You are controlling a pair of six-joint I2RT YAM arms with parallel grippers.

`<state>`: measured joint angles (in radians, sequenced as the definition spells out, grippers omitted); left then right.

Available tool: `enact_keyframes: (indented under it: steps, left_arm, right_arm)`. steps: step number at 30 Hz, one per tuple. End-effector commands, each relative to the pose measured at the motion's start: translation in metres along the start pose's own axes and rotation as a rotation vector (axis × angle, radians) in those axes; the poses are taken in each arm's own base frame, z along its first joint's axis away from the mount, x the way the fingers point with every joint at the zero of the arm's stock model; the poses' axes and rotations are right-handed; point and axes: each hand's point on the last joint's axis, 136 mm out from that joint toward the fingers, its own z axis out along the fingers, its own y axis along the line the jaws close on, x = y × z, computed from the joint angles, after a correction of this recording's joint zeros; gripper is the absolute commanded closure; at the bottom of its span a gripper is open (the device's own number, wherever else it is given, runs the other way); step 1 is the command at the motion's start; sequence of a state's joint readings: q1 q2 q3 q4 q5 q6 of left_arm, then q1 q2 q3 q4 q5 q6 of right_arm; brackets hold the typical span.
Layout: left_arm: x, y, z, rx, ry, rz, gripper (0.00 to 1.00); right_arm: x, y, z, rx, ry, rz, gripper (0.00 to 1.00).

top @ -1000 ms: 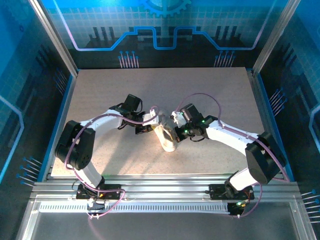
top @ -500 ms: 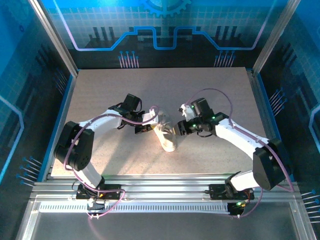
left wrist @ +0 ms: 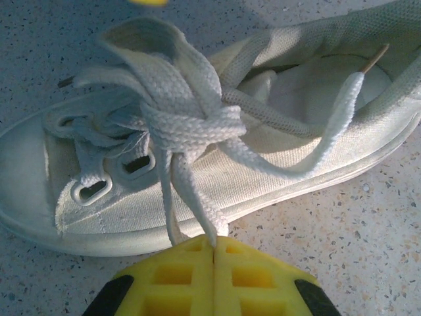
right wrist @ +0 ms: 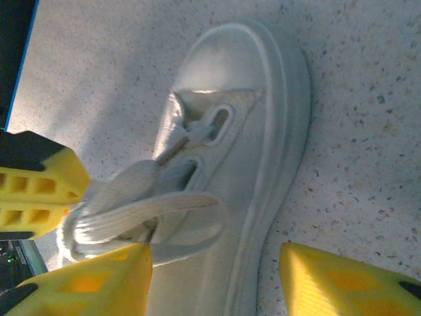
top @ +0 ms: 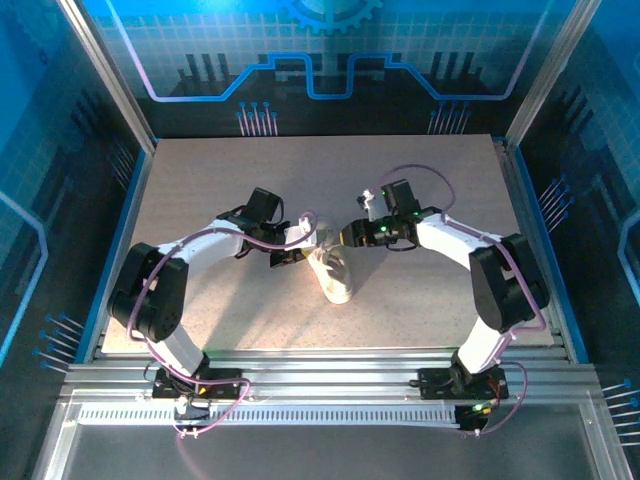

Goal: Tie the shoes

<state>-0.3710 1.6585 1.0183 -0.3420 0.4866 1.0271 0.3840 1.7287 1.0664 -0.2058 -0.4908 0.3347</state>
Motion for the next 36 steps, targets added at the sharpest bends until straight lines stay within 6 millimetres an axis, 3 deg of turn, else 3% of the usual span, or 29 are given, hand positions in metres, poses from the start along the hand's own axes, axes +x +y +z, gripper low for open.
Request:
enact_keyframes:
  steps: [1, 9, 12, 17, 20, 29, 36]
  left_arm:
    - [-0.005, 0.001, -0.001, 0.013, -0.021, 0.002, 1.00]
    - [-0.003, 0.004, -0.001, 0.007, -0.006, 0.003, 1.00]
    - [-0.004, 0.005, -0.002, 0.006, -0.002, 0.003, 1.00]
    - [-0.003, 0.005, -0.003, 0.000, 0.006, -0.003, 1.00]
    - [-0.001, 0.004, -0.003, -0.003, 0.011, -0.013, 1.00]
    - [0.005, -0.003, 0.000, 0.005, 0.028, -0.057, 1.00]
    - [0.009, -0.008, 0.007, 0.017, 0.036, -0.076, 1.00]
  right_arm:
    - [-0.019, 0.008, 0.004, -0.056, -0.026, -0.012, 0.46]
    - [-0.021, 0.016, 0.018, -0.160, -0.014, -0.005, 0.47]
    - [-0.022, 0.022, 0.020, -0.199, -0.007, -0.002, 0.54]
    - [-0.015, 0.017, 0.018, -0.170, 0.004, -0.002, 0.88]
    - [-0.013, 0.008, 0.011, -0.105, -0.011, -0.013, 1.00]
    - [-0.008, -0.011, 0.001, 0.020, -0.032, -0.037, 1.00]
    - [0.008, -0.024, -0.003, 0.118, -0.009, -0.033, 1.00]
